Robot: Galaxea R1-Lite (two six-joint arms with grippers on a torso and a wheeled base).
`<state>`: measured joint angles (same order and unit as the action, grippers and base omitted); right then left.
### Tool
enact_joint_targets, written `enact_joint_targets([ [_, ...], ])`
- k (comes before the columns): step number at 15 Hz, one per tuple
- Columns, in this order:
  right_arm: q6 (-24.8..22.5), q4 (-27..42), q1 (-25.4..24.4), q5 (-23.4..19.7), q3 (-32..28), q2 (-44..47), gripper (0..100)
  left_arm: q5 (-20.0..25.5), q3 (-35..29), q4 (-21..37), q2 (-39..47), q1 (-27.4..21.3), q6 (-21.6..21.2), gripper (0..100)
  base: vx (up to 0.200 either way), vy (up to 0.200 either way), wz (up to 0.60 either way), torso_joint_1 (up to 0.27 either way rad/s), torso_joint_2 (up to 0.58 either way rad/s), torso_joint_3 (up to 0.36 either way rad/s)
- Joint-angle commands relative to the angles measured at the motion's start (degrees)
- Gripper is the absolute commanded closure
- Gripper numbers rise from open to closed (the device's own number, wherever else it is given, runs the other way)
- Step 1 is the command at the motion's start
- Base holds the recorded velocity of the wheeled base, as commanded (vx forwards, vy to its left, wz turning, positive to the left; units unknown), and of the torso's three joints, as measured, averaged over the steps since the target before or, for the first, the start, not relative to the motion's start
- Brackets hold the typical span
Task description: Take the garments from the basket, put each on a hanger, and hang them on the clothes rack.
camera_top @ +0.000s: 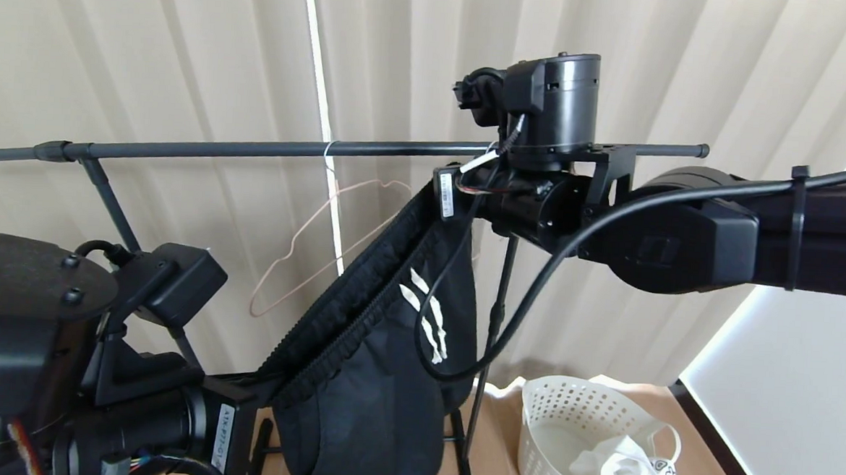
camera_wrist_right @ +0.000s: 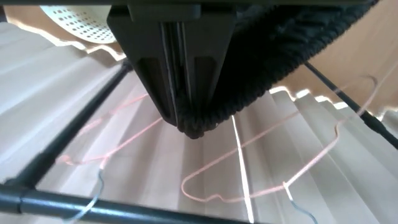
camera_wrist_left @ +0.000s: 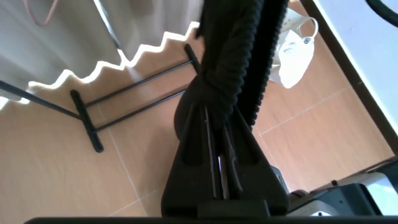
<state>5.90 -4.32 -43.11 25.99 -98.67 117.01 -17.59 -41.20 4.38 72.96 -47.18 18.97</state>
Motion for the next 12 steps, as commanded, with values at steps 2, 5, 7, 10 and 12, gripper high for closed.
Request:
enact_joint_targets([
  [2, 0.43, 5.72, -0.05, 0.03, -13.57, 8.85, 100, 0.10, 0.25, 0.11, 0.52, -1.34, 1.77, 100, 0.000, 0.000, 0.00, 0.000, 0.00, 0.000],
  [5, 0.25, 8.62, 0.39, -0.06, -15.92, 10.70, 100, 0.01, -0.10, -0.07, 1.13, -1.34, 1.95, 100, 0.000, 0.000, 0.00, 0.000, 0.00, 0.000],
  [7, 0.16, 8.62, 0.48, -0.06, -15.92, 10.70, 100, 0.01, 0.07, -0.86, 1.13, -1.34, 1.95, 100, 0.000, 0.000, 0.00, 0.000, 0.00, 0.000],
  [10, 0.52, 8.62, 1.97, -0.15, -15.92, 10.00, 100, -0.34, 0.51, -1.21, 1.57, -1.69, 1.95, 100, 0.000, 0.000, 0.00, 0.000, 0.00, 0.000],
  [12, 2.36, 9.33, 2.50, -0.15, -15.92, 7.71, 100, -0.51, -0.10, -1.21, 1.39, -1.25, 1.86, 100, 0.000, 0.000, 0.00, 0.000, 0.00, 0.000],
])
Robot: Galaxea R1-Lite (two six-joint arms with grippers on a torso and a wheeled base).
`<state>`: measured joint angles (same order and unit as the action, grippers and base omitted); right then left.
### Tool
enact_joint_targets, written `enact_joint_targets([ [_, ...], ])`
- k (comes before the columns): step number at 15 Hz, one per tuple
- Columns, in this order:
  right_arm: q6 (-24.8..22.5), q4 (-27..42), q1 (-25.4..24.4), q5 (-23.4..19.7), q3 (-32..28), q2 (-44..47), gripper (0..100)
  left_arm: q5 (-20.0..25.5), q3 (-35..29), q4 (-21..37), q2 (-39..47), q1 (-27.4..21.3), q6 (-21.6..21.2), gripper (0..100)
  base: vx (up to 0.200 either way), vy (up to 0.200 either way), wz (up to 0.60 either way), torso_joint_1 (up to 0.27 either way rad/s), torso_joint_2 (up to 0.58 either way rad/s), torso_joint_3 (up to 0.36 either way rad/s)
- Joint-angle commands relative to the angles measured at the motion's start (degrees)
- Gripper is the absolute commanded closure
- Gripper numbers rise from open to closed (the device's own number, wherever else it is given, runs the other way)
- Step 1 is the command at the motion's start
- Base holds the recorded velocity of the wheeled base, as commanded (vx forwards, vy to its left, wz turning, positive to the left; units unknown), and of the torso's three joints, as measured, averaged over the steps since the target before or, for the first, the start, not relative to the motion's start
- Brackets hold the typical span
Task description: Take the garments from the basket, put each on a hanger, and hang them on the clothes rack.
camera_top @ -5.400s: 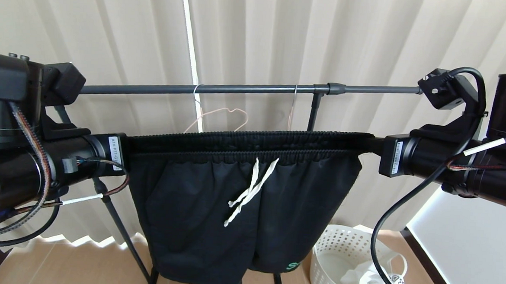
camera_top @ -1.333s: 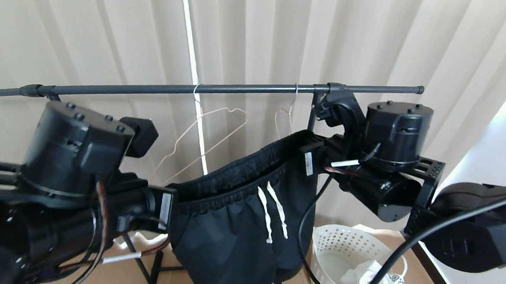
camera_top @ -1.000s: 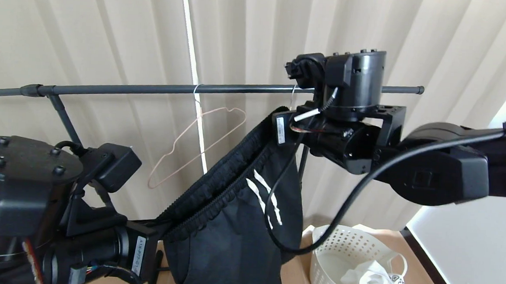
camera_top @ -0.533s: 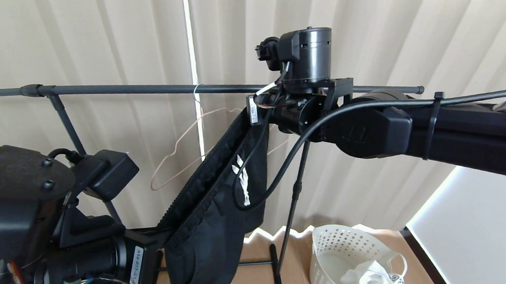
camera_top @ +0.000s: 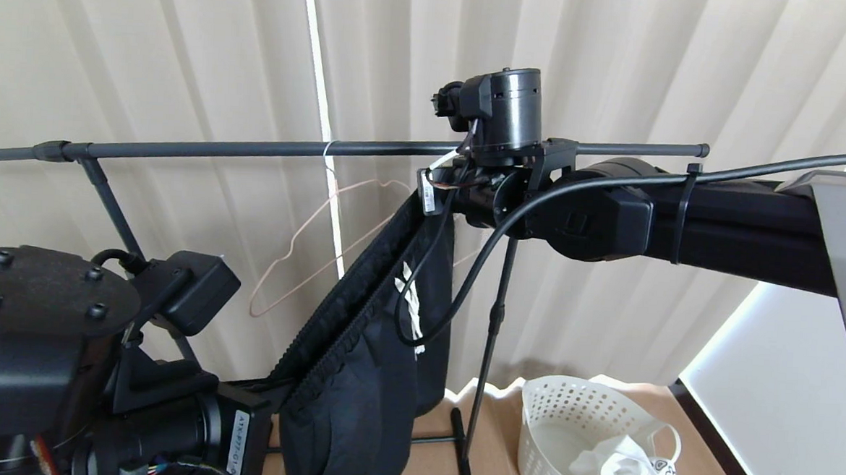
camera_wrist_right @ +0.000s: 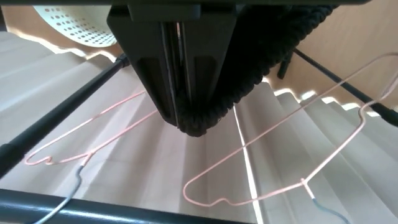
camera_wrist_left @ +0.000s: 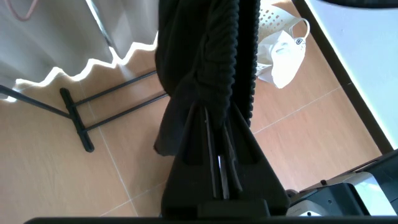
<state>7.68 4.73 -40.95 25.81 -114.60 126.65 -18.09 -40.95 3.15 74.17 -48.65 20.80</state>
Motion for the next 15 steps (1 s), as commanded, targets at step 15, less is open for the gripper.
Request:
enact_joint_targets([
  [15, 4.89, 8.37, 0.69, -1.81, 42.62, -33.57, 100, -2.92, -25.94, 0.11, 16.62, 9.54, -0.67, 100, 0.000, 0.000, 0.00, 0.000, 0.00, 0.000],
])
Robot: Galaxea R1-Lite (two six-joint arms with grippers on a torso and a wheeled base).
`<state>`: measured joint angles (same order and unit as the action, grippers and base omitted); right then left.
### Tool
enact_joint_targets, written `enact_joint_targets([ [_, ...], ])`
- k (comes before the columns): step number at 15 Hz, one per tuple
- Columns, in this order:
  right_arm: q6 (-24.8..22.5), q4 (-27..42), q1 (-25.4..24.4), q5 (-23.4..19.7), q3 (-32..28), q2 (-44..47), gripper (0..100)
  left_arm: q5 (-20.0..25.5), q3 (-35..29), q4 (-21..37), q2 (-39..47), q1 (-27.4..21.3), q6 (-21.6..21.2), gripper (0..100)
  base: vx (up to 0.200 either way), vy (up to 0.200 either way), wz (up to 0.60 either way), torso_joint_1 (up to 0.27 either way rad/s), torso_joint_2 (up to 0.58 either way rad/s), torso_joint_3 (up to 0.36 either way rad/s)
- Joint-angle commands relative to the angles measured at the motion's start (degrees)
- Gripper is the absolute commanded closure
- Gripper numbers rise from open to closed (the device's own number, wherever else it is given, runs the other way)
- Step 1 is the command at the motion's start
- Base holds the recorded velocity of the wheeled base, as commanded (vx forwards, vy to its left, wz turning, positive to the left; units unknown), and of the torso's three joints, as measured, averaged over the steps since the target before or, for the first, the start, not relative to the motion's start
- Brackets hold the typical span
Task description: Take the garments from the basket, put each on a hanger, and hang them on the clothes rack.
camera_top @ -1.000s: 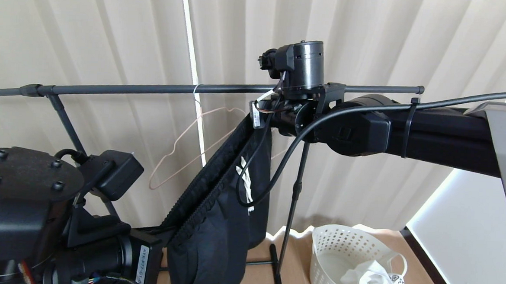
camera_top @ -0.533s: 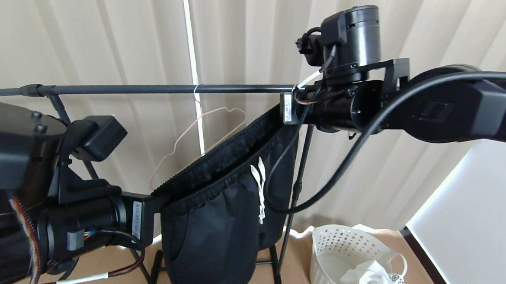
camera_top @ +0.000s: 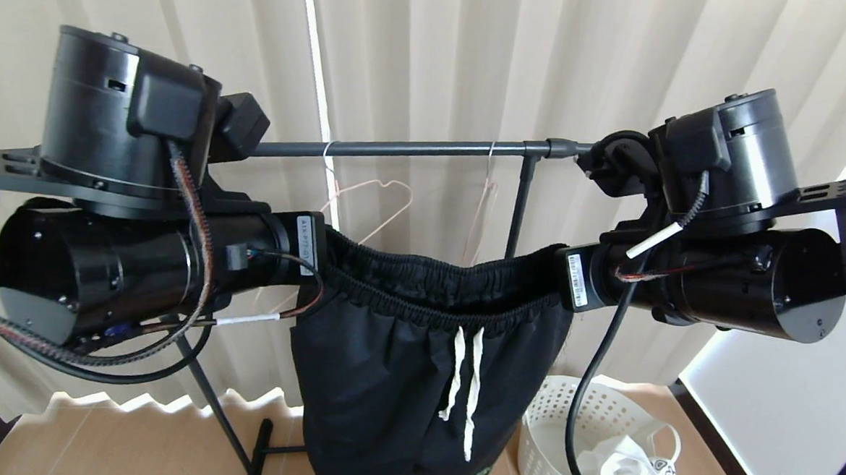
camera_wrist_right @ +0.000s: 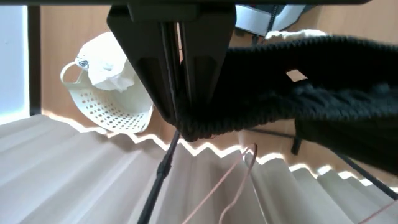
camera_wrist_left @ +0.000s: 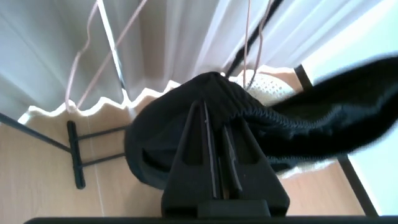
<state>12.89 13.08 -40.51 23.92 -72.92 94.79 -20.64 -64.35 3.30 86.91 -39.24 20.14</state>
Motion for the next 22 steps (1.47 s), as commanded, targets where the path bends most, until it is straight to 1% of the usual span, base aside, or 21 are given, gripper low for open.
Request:
enact_joint_targets([
  [1, -0.84, 0.19, 0.43, 0.08, 1.03, -1.72, 100, -0.46, -4.20, 0.12, 5.20, 0.66, -0.01, 100, 0.000, 0.000, 0.00, 0.000, 0.00, 0.000],
  [3, -1.99, 0.63, 0.52, 0.16, 1.64, -1.98, 100, -0.63, -7.72, 0.12, 7.05, 1.62, -0.54, 100, 0.000, 0.000, 0.00, 0.000, 0.00, 0.000],
  [5, -4.10, 0.45, 1.13, 0.16, 3.67, -1.98, 100, -0.81, -10.53, 0.04, 8.28, 1.71, -0.63, 100, 0.000, 0.000, 0.00, 0.000, 0.00, 0.000],
  [6, -4.89, 0.37, 1.22, 0.16, 4.46, -2.07, 0, -0.81, -11.06, 0.04, 8.45, 1.71, -0.63, 100, 0.000, 0.000, 0.00, 0.000, 0.00, 0.000],
  [8, -11.22, 0.37, 1.75, 0.08, 8.59, -4.09, 0, -0.81, -15.19, 0.12, 10.12, 1.71, -0.72, 100, 0.000, 0.000, 0.00, 0.000, 0.00, 0.000],
  [10, -16.14, -0.16, 1.75, -0.36, 11.93, -5.06, 0, -0.81, -18.18, 0.21, 11.44, 1.71, -0.89, 100, 0.000, 0.000, 0.00, 0.000, 0.00, 0.000],
  [11, -18.16, -1.13, 1.66, -1.33, 13.95, -5.15, 0, -0.81, -20.02, 0.30, 12.50, 1.62, -0.98, 100, 0.000, 0.000, 0.00, 0.000, 0.00, 0.000],
  [12, -18.60, -2.09, 1.57, -2.82, 14.74, -5.06, 0, -0.81, -20.64, 0.30, 12.94, 1.62, -0.98, 100, 0.000, 0.000, 0.00, 0.000, 0.00, 0.000],
  [13, -18.60, -4.91, 1.49, -8.45, 16.06, -4.97, 0, -0.81, -20.99, 0.30, 13.29, 1.36, -1.07, 100, 0.000, 0.000, 0.00, 0.000, 0.00, 0.000],
  [14, -18.60, -6.75, 1.49, -12.05, 16.76, -5.06, 0, -0.81, -20.99, 0.30, 13.29, 1.27, -0.98, 100, 0.000, 0.000, 0.00, 0.000, 0.00, 0.000],
  [15, -18.51, -12.11, 1.49, -20.58, 18.78, -5.23, 0, -0.89, -20.81, 0.30, 13.20, 0.92, -1.07, 100, 0.000, 0.000, 0.00, 0.000, 0.00, 0.000],
  [16, -18.33, -16.86, 1.49, -26.12, 20.80, -5.23, 0, -1.51, -20.90, 0.30, 13.11, 0.75, -1.07, 100, 0.000, 0.000, 0.00, 0.000, 0.00, 0.000],
  [17, -18.25, -19.50, 1.49, -28.49, 21.77, -5.15, 0, -1.86, -20.99, 0.30, 13.11, 0.75, -1.15, 100, 0.000, 0.000, 0.00, 0.000, 0.00, 0.000],
  [18, -18.25, -19.50, 1.49, -28.49, 21.77, -5.15, 0, -1.86, -20.99, 0.30, 13.11, 0.75, -1.15, 100, 0.000, 0.000, 0.00, 0.000, 0.00, 0.000],
  [19, -15.08, -28.64, 1.49, -30.95, 24.32, -3.56, 0, -2.65, -20.81, 0.30, 12.67, 0.39, -2.56, 100, 0.000, 0.000, 0.00, 0.000, 0.00, 0.000],
  [22, -14.64, -32.86, 1.49, -30.16, 24.58, -0.22, 0, -2.74, -20.90, 0.48, 11.71, -1.72, -3.00, 100, 0.000, 0.000, 0.00, 0.000, 0.00, 0.000],
])
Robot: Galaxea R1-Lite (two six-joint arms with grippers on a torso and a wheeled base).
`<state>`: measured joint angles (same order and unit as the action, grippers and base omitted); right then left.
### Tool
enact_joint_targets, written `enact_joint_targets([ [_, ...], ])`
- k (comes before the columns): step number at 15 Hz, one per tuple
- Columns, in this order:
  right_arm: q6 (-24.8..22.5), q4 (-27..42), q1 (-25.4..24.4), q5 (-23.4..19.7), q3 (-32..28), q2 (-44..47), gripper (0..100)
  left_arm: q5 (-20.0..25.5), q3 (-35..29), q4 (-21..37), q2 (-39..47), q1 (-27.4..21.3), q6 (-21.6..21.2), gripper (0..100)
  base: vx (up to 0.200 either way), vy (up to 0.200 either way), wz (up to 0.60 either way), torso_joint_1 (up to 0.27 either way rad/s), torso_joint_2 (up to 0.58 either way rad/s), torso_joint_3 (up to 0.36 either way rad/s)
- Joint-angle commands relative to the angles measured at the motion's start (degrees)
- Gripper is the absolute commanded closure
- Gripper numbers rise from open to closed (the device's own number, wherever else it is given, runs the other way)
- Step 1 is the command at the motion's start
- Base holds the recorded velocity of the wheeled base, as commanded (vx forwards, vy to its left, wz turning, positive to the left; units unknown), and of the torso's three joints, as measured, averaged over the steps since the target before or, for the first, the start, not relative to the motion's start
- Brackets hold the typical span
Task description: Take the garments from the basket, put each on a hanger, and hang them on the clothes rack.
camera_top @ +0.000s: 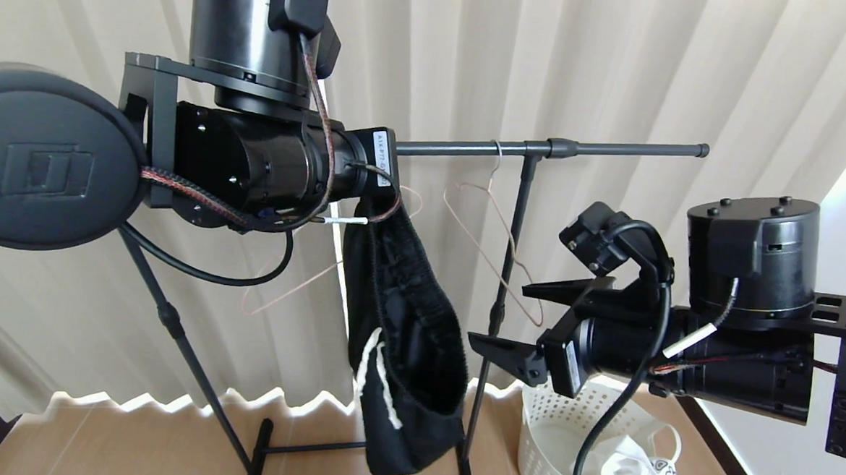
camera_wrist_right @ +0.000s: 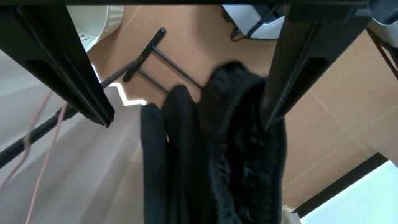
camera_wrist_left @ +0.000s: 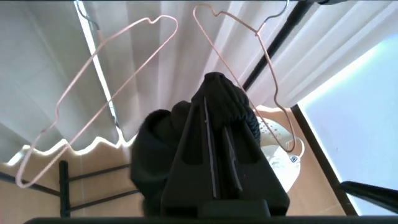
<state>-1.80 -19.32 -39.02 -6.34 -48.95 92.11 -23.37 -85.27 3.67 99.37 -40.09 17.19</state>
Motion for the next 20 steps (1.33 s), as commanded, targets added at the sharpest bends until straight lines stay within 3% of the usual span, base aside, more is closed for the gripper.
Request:
enact_joint_targets([
  [1, 0.05, -1.33, 0.09, 1.07, 0.43, 3.25, 0, -0.01, 0.28, 0.11, -1.28, -2.00, -0.58, 100, 0.000, 0.000, 0.00, 0.000, 0.00, 0.000],
  [7, 0.13, -3.53, 0.26, 5.81, -0.19, 8.87, 0, -0.01, -0.07, 0.11, -2.16, -5.26, -1.10, 100, 0.000, 0.000, 0.00, 0.000, 0.00, 0.000],
  [11, 0.05, -9.68, 0.26, 6.95, 0.96, 10.98, 0, 0.08, 0.11, 0.11, -3.39, -5.52, -2.51, 100, 0.000, 0.000, 0.00, 0.000, 0.00, 0.000],
  [20, 0.05, -9.95, 0.17, 7.04, 1.22, 11.07, 0, 0.08, 0.02, 0.11, -3.39, -6.05, -2.86, 100, 0.000, 0.000, 0.00, 0.000, 0.00, 0.000],
])
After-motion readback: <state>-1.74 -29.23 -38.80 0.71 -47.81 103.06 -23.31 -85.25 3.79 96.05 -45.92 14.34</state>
